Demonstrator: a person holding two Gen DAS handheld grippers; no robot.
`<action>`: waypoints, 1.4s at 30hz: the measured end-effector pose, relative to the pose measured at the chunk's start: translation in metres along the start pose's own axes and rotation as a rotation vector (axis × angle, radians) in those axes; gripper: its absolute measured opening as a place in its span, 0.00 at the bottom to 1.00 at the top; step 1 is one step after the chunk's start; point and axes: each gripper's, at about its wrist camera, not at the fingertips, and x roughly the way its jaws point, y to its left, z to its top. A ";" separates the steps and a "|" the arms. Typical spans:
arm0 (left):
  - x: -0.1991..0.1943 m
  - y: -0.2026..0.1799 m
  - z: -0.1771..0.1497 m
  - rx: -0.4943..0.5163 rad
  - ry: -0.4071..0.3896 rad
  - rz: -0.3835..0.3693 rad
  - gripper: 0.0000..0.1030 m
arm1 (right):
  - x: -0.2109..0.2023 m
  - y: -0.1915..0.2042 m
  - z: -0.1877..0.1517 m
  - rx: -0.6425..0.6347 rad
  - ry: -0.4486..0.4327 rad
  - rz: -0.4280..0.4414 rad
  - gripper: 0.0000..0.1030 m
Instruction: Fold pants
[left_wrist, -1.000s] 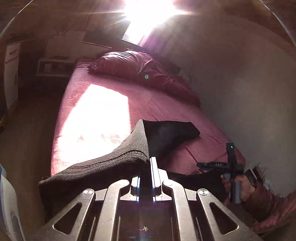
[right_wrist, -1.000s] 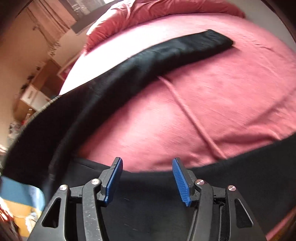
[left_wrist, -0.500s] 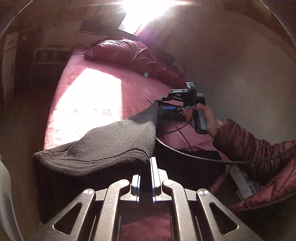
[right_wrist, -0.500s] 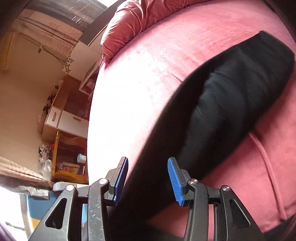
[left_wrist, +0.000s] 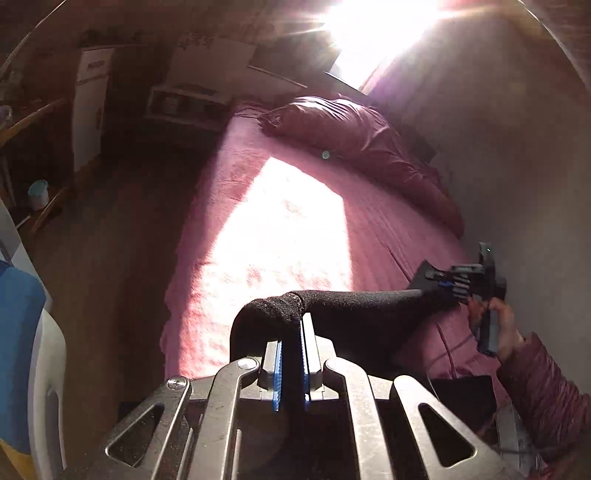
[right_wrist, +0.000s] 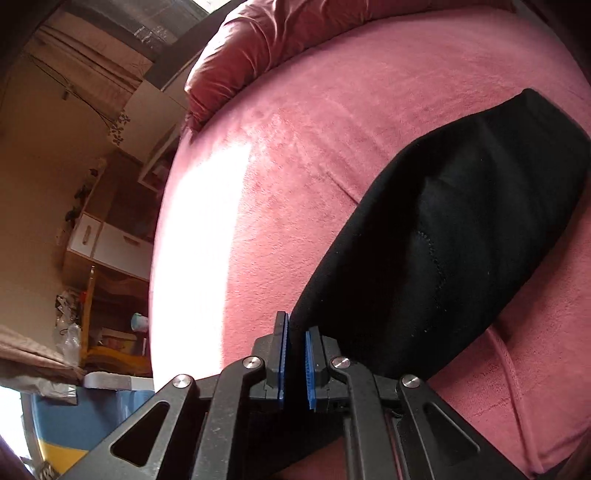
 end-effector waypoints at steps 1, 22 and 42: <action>0.007 0.009 0.017 -0.033 -0.010 0.028 0.07 | -0.012 0.004 -0.001 -0.007 -0.022 0.044 0.08; -0.030 0.048 -0.099 -0.153 -0.024 0.080 0.08 | -0.085 -0.065 -0.236 -0.167 0.118 0.118 0.08; -0.051 0.108 -0.221 -0.852 0.084 -0.116 0.43 | -0.039 -0.072 -0.272 -0.138 0.178 -0.006 0.07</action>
